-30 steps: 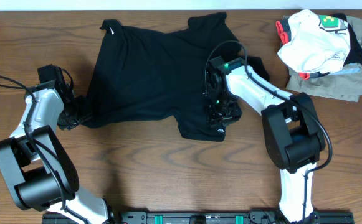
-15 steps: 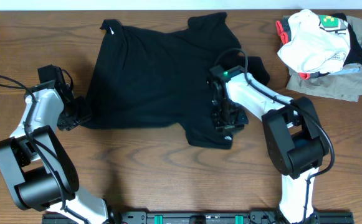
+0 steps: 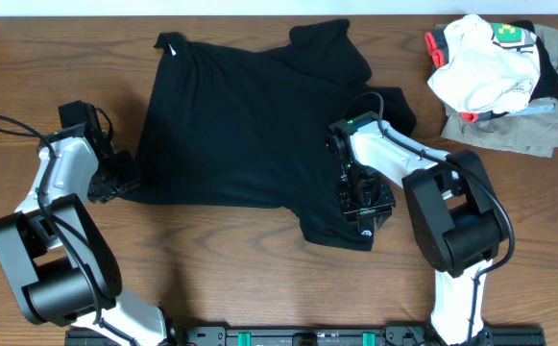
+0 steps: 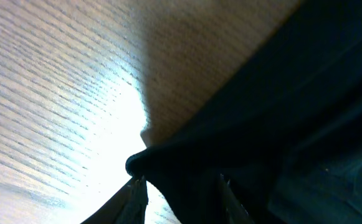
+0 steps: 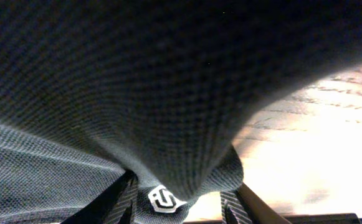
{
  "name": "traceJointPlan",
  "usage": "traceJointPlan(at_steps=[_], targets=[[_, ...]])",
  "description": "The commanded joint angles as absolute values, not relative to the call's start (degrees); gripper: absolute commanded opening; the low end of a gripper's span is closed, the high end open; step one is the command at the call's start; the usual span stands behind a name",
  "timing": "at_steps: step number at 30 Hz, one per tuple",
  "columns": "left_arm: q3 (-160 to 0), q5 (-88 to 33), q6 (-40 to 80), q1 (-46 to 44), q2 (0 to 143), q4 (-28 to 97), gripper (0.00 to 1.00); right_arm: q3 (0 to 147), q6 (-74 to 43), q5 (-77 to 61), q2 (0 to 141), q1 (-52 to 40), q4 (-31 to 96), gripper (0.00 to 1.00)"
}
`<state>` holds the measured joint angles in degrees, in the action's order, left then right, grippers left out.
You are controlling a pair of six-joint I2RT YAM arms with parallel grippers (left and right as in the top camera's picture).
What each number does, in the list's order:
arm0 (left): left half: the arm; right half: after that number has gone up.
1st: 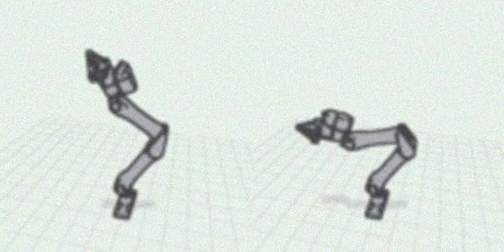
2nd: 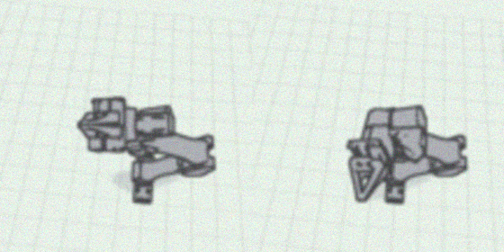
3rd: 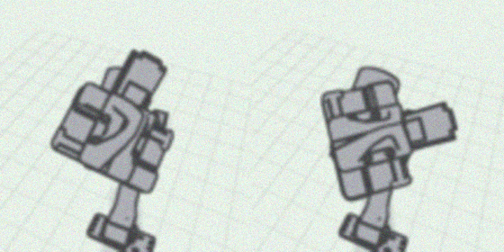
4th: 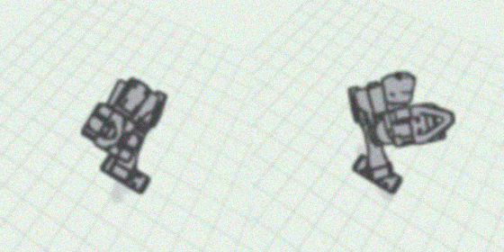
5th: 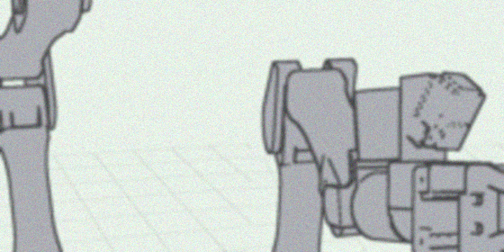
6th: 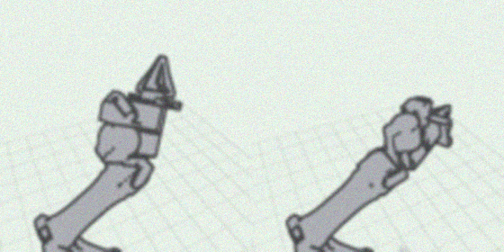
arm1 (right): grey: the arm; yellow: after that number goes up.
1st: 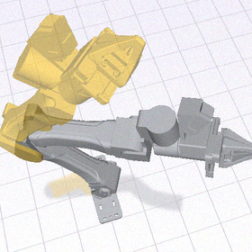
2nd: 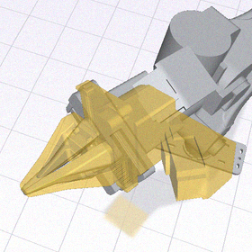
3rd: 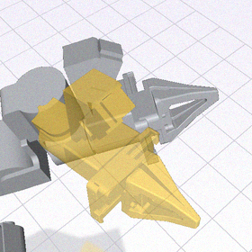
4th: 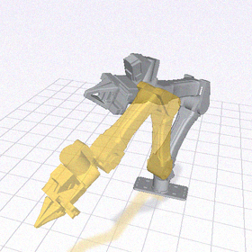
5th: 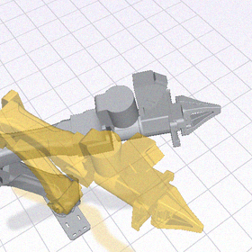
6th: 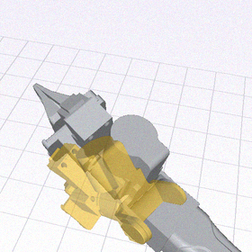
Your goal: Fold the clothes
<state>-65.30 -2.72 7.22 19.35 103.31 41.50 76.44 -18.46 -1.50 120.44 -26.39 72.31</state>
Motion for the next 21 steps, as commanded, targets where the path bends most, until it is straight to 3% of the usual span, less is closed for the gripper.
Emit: traceJointPlan(at_steps=[1,14,21], targets=[[-64.95,-1.89,6.02,19.59,102.54,42.0,0.39,74.37,-19.77,-0.58,121.21,-27.18,67.26,0.45],[-64.95,-2.09,4.45,19.84,101.86,46.83,0.36,76.03,-13.76,-3.73,104.44,-22.57,58.98,0.64],[-64.95,-2.24,11.14,22.65,96.07,47.75,0.33,76.05,-11.68,-6.76,101.01,-17.89,57.71,0.66]])
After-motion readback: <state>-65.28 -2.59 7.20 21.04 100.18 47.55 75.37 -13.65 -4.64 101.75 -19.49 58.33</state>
